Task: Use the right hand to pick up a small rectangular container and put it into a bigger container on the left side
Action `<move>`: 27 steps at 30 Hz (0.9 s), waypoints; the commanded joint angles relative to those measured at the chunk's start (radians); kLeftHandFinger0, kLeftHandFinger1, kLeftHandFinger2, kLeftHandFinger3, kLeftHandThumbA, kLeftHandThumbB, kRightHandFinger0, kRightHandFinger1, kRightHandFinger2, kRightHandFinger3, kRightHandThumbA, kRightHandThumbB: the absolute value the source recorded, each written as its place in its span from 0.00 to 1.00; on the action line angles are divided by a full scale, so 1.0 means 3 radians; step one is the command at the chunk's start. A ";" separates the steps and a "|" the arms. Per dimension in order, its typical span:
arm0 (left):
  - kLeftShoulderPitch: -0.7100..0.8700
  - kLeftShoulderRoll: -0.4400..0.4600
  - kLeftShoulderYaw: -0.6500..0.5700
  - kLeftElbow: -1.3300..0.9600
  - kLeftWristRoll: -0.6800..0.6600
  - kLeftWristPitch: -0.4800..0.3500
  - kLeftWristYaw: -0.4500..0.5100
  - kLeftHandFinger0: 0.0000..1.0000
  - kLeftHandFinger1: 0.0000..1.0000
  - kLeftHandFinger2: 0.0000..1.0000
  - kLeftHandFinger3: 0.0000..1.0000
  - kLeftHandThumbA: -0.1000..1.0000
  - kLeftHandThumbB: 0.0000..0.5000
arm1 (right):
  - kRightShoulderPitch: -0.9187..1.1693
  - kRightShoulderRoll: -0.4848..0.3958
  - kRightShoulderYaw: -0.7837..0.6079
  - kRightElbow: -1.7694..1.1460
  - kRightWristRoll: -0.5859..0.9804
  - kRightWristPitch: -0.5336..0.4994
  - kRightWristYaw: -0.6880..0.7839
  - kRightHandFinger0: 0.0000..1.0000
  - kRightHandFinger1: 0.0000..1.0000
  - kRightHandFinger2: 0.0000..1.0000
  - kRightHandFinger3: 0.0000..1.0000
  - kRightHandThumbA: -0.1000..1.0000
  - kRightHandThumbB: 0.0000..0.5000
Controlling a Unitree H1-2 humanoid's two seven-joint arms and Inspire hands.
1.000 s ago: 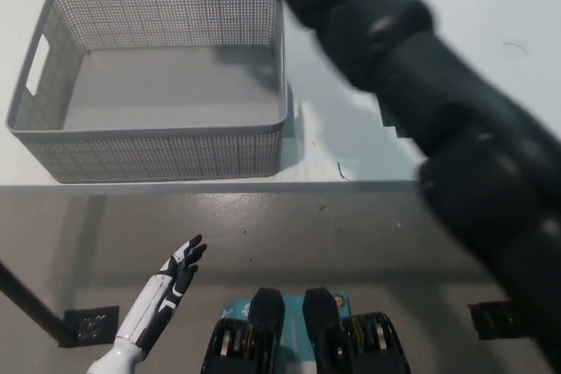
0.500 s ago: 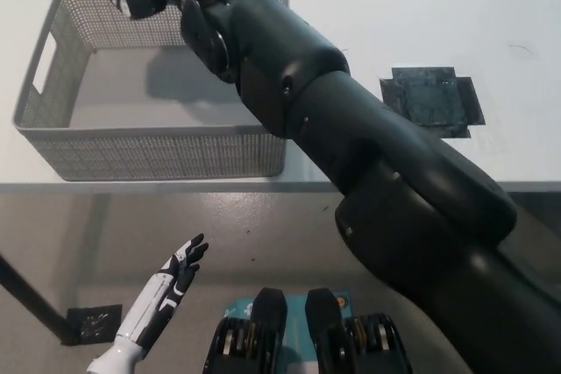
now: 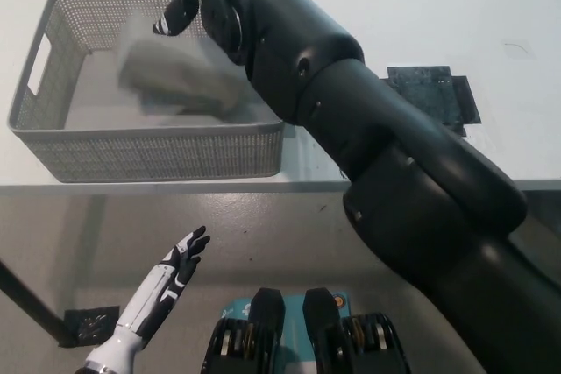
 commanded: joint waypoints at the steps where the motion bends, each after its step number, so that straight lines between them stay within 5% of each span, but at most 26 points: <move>1: -0.0065 0.0056 0.0013 -0.0091 -0.0031 -0.0006 -0.0053 1.00 1.00 1.00 1.00 1.00 0.53 | -0.0344 -0.0082 -0.0076 -0.0112 0.0152 -0.0088 0.0346 1.00 1.00 1.00 1.00 0.89 1.00; 12: -0.0093 0.0038 0.0003 -0.0098 -0.0002 0.0011 -0.0047 1.00 1.00 1.00 1.00 1.00 0.57 | -0.0397 -0.0289 -0.0380 -0.0317 0.0404 -0.0364 0.0369 1.00 1.00 1.00 1.00 0.93 1.00; 13: -0.0094 0.0041 0.0008 -0.0090 -0.0020 -0.0001 -0.0055 1.00 1.00 1.00 1.00 1.00 0.55 | -0.0414 -0.0428 -0.0492 -0.0448 0.0495 -0.0440 0.0340 1.00 1.00 1.00 1.00 1.00 1.00; 20: -0.0131 0.0082 0.0016 -0.0080 -0.0005 0.0004 -0.0063 1.00 1.00 1.00 1.00 1.00 0.57 | -0.0082 -0.1494 -0.0962 -0.2175 0.0632 -0.0363 0.0530 1.00 1.00 1.00 1.00 1.00 0.85; 23: -0.0149 0.0082 0.0011 -0.0064 0.0005 -0.0022 -0.0060 1.00 1.00 1.00 1.00 1.00 0.55 | 0.0247 -0.1944 -0.1190 -0.3041 0.0726 -0.0178 0.0753 1.00 1.00 1.00 1.00 1.00 0.87; 27: -0.0187 0.0088 0.0026 -0.0004 -0.0012 -0.0059 -0.0055 1.00 1.00 1.00 1.00 1.00 0.54 | 0.1016 -0.2400 -0.1759 -0.4314 0.1102 0.0053 0.0838 1.00 1.00 1.00 1.00 1.00 0.74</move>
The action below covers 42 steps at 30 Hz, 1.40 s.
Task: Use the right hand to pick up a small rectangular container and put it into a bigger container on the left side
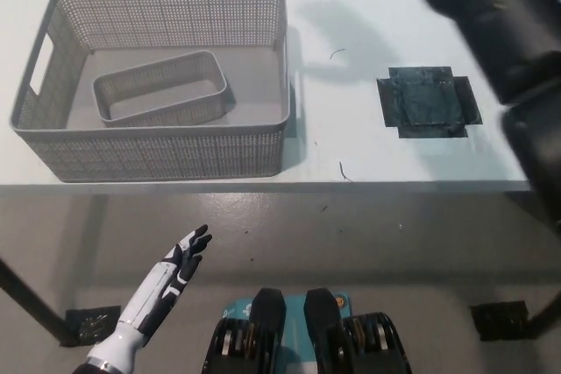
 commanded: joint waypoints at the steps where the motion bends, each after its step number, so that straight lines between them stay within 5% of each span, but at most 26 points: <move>1: -0.0147 0.0083 0.0028 -0.0033 -0.0019 -0.0086 -0.0043 1.00 1.00 1.00 1.00 1.00 0.55 | 0.0885 -0.1277 -0.1093 -0.2744 0.0819 0.0238 0.0378 1.00 1.00 1.00 1.00 1.00 0.71; 2: -0.0156 0.0073 0.0019 -0.0025 -0.0002 -0.0076 -0.0038 1.00 1.00 1.00 1.00 1.00 0.57 | 0.1113 -0.1348 -0.1245 -0.3038 0.0810 0.0261 0.0317 1.00 1.00 1.00 1.00 1.00 0.70; 4: -0.0167 0.0049 0.0008 -0.0004 -0.0006 -0.0079 -0.0037 1.00 1.00 1.00 1.00 1.00 0.58 | 0.1551 -0.1340 -0.1589 -0.3595 0.0859 0.0387 0.0181 1.00 1.00 1.00 1.00 1.00 0.84; 9: -0.0145 0.0021 -0.0017 0.0020 0.0024 -0.0096 -0.0024 1.00 1.00 1.00 1.00 1.00 0.55 | 0.2666 -0.1095 -0.1914 -0.4602 0.1288 0.0152 -0.0097 1.00 1.00 1.00 1.00 1.00 0.60; 11: -0.0164 -0.0001 -0.0026 0.0065 0.0023 -0.0122 -0.0021 1.00 1.00 1.00 1.00 1.00 0.55 | 0.3056 -0.0921 -0.1894 -0.4912 0.1499 0.0123 -0.0205 1.00 1.00 1.00 1.00 1.00 0.82; 13: -0.0159 -0.0020 -0.0040 0.0080 0.0017 -0.0128 -0.0028 1.00 1.00 1.00 1.00 1.00 0.54 | 0.3496 -0.0749 -0.1723 -0.5173 0.1825 0.0002 -0.0309 1.00 1.00 1.00 1.00 1.00 0.82; 17: -0.0167 -0.0038 -0.0039 0.0109 0.0008 -0.0139 -0.0026 1.00 1.00 1.00 1.00 1.00 0.53 | 0.4253 -0.0269 -0.1161 -0.5530 0.1489 -0.0199 -0.0493 1.00 1.00 1.00 1.00 1.00 0.99; 18: -0.0155 -0.0042 -0.0043 0.0115 0.0006 -0.0139 -0.0032 1.00 1.00 1.00 1.00 1.00 0.53 | 0.4424 -0.0195 -0.0972 -0.5491 0.1368 -0.0368 -0.0499 1.00 1.00 1.00 1.00 1.00 0.83; 24: -0.0136 -0.0024 -0.0048 0.0108 -0.0010 -0.0113 -0.0068 1.00 1.00 1.00 1.00 1.00 0.52 | 0.5100 0.0020 -0.0448 -0.4934 0.1226 -0.0923 -0.0417 1.00 1.00 1.00 1.00 1.00 0.65; 31: -0.0217 -0.0009 -0.0044 0.0155 -0.0007 -0.0152 -0.0071 1.00 1.00 1.00 1.00 1.00 0.52 | 0.5405 0.0233 -0.0248 -0.4651 0.1303 -0.1021 -0.0281 1.00 1.00 1.00 1.00 1.00 0.75; 35: -0.0250 -0.0012 -0.0045 0.0172 0.0001 -0.0166 -0.0064 1.00 1.00 1.00 1.00 1.00 0.52 | 0.5461 0.0282 -0.0221 -0.4254 0.1284 -0.1228 -0.0235 1.00 1.00 1.00 1.00 1.00 0.64; 42: -0.0225 -0.0033 -0.0048 0.0174 0.0020 -0.0181 -0.0025 1.00 1.00 1.00 1.00 1.00 0.53 | 0.5122 0.0235 -0.0464 -0.2995 0.1019 -0.1399 -0.0379 1.00 1.00 1.00 1.00 1.00 0.64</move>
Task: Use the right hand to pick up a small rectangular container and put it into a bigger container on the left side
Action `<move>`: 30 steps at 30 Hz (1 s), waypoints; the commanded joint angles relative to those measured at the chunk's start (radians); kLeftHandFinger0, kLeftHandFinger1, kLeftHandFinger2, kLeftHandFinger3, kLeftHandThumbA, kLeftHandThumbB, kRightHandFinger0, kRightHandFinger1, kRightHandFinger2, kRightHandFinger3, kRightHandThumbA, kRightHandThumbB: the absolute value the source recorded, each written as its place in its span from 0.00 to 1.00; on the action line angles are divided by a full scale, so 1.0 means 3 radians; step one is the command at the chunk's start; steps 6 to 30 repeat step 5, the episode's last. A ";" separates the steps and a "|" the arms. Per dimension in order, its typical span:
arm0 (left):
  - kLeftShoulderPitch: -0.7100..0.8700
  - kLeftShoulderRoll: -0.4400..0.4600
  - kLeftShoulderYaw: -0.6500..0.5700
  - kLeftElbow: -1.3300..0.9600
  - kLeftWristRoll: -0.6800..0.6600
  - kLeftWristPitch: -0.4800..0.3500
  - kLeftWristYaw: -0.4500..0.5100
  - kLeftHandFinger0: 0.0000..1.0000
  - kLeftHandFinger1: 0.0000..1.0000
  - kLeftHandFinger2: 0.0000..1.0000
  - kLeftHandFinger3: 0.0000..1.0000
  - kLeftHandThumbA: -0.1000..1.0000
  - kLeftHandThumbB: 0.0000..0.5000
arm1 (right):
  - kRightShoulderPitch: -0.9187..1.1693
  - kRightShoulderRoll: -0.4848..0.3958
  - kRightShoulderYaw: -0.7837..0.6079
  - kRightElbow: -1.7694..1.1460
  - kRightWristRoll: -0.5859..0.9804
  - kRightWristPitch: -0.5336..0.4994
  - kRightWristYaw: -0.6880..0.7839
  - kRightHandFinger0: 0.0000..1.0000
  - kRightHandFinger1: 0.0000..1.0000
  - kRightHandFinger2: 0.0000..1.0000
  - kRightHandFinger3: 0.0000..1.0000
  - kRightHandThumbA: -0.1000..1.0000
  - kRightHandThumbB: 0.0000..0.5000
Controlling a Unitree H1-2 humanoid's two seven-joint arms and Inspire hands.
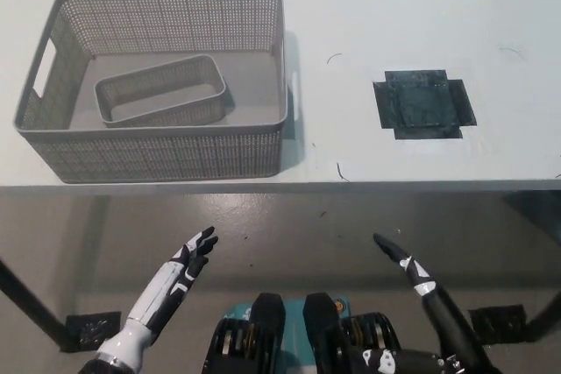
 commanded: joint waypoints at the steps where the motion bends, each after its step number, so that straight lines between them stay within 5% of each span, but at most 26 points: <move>1: -0.0123 0.0019 -0.0016 -0.0054 0.0011 -0.0180 -0.0023 1.00 1.00 1.00 1.00 1.00 0.53 | -0.0287 0.0000 -0.0150 0.0629 0.0265 -0.0829 -0.0324 1.00 1.00 1.00 1.00 1.00 0.64; 3: -0.0122 0.0010 -0.0015 -0.0065 -0.0007 -0.0177 -0.0029 1.00 1.00 1.00 1.00 1.00 0.53 | -0.0336 -0.0028 -0.0204 0.0772 0.0238 -0.0825 -0.0332 1.00 1.00 1.00 1.00 1.00 0.70; 30: -0.0127 0.0004 -0.0021 -0.0073 -0.0013 -0.0168 -0.0038 1.00 1.00 1.00 1.00 1.00 0.53 | -0.0359 -0.0050 -0.0227 0.0849 0.0223 -0.0828 -0.0340 1.00 1.00 1.00 1.00 1.00 0.69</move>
